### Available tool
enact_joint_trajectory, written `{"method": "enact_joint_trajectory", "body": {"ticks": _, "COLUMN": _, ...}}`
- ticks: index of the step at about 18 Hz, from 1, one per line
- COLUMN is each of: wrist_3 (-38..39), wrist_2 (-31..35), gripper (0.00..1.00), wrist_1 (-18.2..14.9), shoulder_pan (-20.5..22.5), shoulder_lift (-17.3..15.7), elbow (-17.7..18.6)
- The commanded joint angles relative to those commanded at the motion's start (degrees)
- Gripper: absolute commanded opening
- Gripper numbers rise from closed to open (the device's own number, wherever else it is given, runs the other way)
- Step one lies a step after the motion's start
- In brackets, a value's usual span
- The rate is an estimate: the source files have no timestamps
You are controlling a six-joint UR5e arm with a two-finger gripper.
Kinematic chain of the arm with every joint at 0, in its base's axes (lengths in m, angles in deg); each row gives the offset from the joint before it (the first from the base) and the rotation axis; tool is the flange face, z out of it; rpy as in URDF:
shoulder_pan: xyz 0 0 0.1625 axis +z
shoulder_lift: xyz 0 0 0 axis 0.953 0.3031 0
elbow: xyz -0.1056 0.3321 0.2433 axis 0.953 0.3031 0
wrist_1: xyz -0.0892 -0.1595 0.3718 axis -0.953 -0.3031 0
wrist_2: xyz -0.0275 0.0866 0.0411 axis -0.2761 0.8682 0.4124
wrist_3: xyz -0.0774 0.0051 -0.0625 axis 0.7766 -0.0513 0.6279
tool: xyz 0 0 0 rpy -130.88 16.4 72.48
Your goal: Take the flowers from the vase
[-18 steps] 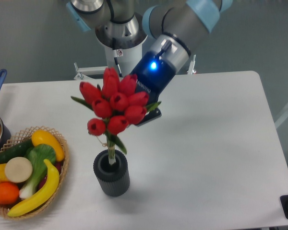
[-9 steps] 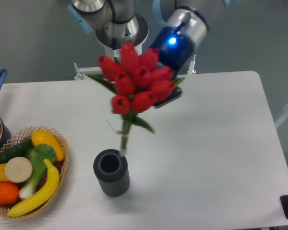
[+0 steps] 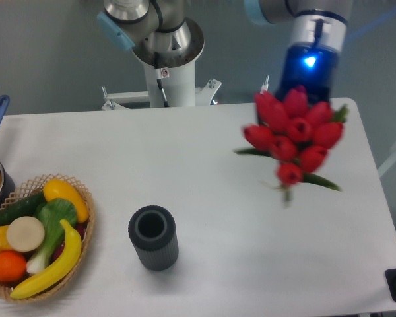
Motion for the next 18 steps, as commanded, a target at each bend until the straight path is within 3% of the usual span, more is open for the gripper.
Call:
{"method": "enact_joint_trajectory", "body": {"ticks": 4, "wrist_3": -3.27, "wrist_2": 10.03, "gripper": 0.09, "wrist_1": -0.62, "shoulder_pan": 1.85, "shoulder_lift": 0.61, "elbow": 2.73}}
{"method": "enact_joint_trajectory", "body": {"ticks": 6, "wrist_3": -3.71, "wrist_2": 13.8, "gripper": 0.08, "wrist_1": -1.14, "shoulder_pan": 2.12, "shoulder_lift": 4.72, "elbow": 2.3}}
{"method": "enact_joint_trajectory", "body": {"ticks": 8, "wrist_3": -5.02, "wrist_2": 18.46, "gripper": 0.08, "wrist_1": -1.5, "shoulder_pan": 1.86, "shoulder_lift": 6.24, "elbow": 2.03}}
{"method": "enact_joint_trajectory", "body": {"ticks": 11, "wrist_3": -8.45, "wrist_2": 24.88, "gripper": 0.09, "wrist_1": -7.01, "shoulder_pan": 1.24, "shoulder_lift": 8.69, "elbow": 0.29}}
{"method": "enact_joint_trajectory", "body": {"ticks": 14, "wrist_3": -8.63, "wrist_2": 26.22, "gripper": 0.09, "wrist_1": -11.86, "shoulder_pan": 0.71, "shoulder_lift": 9.75, "elbow": -2.97}}
{"method": "enact_joint_trajectory", "body": {"ticks": 18, "wrist_3": -8.72, "wrist_2": 27.53, "gripper": 0.08, "wrist_1": -12.14, "shoulder_pan": 0.36, "shoulder_lift": 10.9, "elbow": -4.03}}
